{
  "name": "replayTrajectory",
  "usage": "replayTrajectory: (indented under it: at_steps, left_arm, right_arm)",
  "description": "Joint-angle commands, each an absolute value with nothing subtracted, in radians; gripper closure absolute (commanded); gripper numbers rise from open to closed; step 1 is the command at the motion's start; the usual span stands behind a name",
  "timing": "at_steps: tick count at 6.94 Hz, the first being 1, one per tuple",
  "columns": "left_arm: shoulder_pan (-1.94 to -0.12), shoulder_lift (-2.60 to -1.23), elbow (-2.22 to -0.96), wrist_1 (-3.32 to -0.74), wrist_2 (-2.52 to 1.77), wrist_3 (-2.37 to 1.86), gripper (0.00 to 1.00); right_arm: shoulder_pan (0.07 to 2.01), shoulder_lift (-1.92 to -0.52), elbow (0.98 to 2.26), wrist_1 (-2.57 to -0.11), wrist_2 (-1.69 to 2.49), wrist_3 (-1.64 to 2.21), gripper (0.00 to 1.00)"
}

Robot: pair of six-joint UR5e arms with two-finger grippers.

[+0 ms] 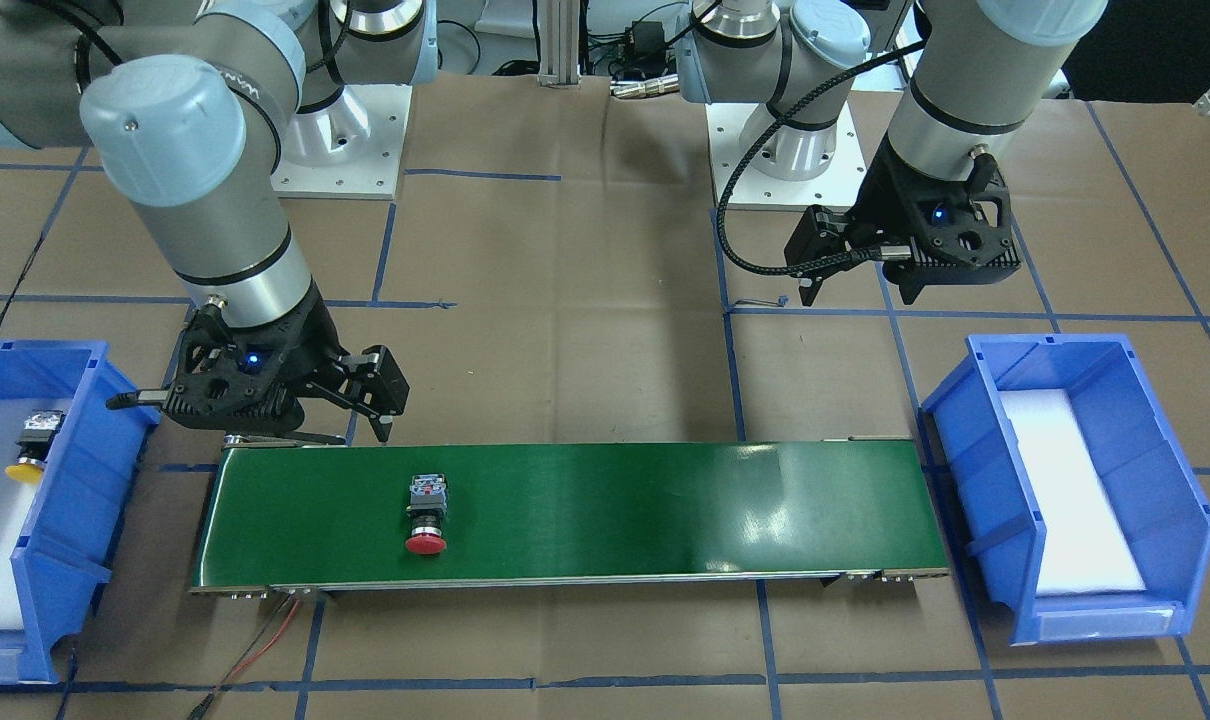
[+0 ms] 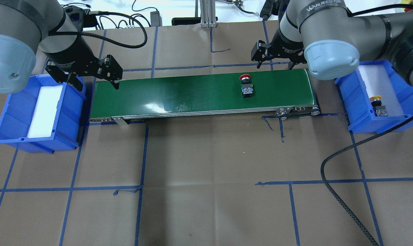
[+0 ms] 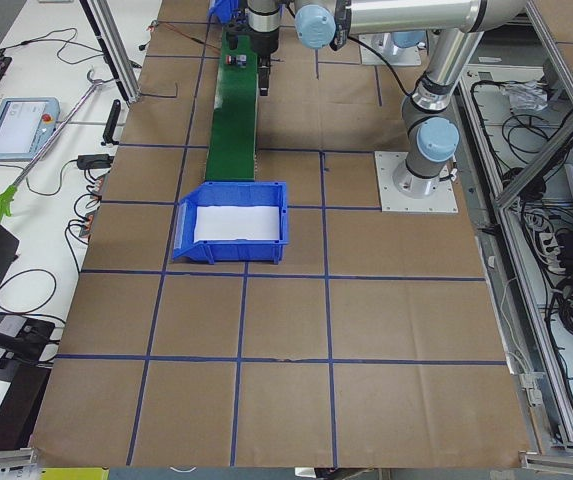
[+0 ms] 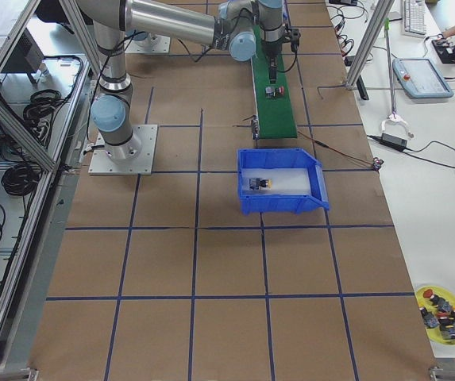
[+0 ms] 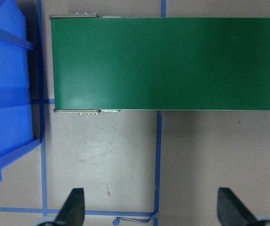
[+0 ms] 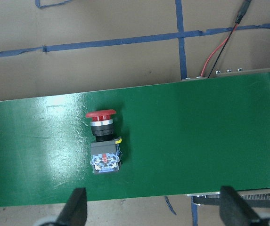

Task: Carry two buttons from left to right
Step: 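Move the right gripper back over the conveyor toward the red button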

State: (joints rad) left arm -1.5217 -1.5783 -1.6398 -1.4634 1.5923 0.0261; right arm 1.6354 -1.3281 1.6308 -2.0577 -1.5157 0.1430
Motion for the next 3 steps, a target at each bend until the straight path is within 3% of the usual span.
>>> replayTrajectory:
  at_steps: [1,3]
  left_arm:
    - [-1.522,-1.577,-1.64,-1.463,1.592,0.026,0.0]
    - [-1.522,-1.577,-1.64,-1.463,1.592,0.028,0.0]
  right_arm:
    - [1.637,-1.264,1.625,-2.105,-1.516,0.144,0.01]
    - [1.637,-1.256,1.624,-2.144,-1.517,0.143,0.01]
